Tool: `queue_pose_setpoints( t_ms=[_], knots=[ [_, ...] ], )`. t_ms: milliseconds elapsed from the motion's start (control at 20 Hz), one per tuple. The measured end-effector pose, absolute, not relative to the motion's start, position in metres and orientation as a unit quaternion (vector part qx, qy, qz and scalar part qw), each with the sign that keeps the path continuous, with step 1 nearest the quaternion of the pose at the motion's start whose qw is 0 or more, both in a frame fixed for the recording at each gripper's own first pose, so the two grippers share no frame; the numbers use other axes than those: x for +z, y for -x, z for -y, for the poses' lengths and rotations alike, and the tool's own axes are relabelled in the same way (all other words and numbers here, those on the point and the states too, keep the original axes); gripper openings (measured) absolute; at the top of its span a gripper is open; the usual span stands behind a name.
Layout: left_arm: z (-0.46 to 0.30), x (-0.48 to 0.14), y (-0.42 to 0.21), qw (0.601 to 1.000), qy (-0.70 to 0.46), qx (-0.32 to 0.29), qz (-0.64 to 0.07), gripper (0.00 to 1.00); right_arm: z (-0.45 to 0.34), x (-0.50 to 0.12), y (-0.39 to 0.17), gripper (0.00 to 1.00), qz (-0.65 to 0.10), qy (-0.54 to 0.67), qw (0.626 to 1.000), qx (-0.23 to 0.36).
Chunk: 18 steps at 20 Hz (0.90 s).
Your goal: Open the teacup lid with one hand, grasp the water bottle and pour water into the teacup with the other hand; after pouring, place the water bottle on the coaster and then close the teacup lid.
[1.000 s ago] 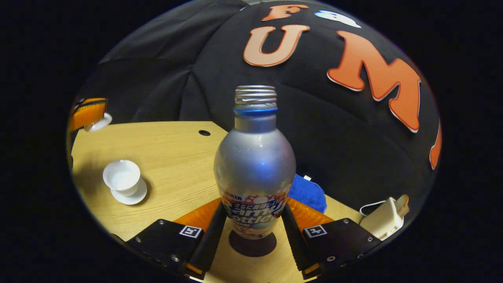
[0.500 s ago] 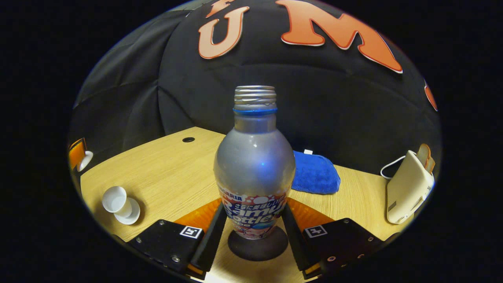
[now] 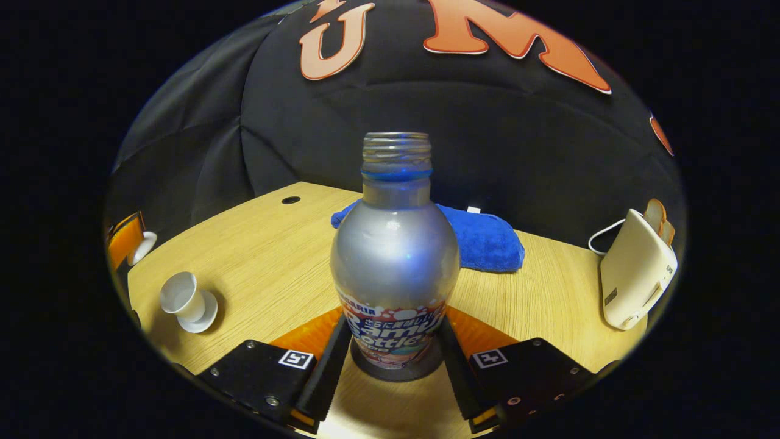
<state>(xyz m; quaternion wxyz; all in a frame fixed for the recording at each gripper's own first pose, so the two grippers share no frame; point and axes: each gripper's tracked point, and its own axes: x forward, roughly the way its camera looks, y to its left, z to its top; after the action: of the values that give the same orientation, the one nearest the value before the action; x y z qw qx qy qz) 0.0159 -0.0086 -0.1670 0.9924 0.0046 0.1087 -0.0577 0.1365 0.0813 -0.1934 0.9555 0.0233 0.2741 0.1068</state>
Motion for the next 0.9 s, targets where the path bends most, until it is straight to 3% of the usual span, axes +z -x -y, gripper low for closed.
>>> queue_pose_setpoints(
  t_ms=[450, 750, 800, 900],
  knots=[
    [0.025, -0.199, -0.024, 0.989, 0.007, -0.067, -0.130, 0.28, -0.077, -0.200, -0.124, 0.77, -0.270, -0.028, 0.957, 0.100],
    [0.021, -0.222, -0.021, 0.987, 0.005, -0.058, -0.149, 0.28, -0.079, -0.198, -0.110, 0.93, -0.257, -0.016, 0.960, 0.105],
    [0.022, -0.222, -0.021, 0.987, 0.004, -0.058, -0.149, 0.31, -0.077, -0.195, -0.104, 0.94, -0.253, -0.012, 0.962, 0.105],
    [0.024, -0.226, -0.021, 0.987, 0.002, -0.060, -0.151, 0.28, -0.077, -0.191, -0.095, 0.98, -0.248, -0.008, 0.963, 0.107]
  ],
)
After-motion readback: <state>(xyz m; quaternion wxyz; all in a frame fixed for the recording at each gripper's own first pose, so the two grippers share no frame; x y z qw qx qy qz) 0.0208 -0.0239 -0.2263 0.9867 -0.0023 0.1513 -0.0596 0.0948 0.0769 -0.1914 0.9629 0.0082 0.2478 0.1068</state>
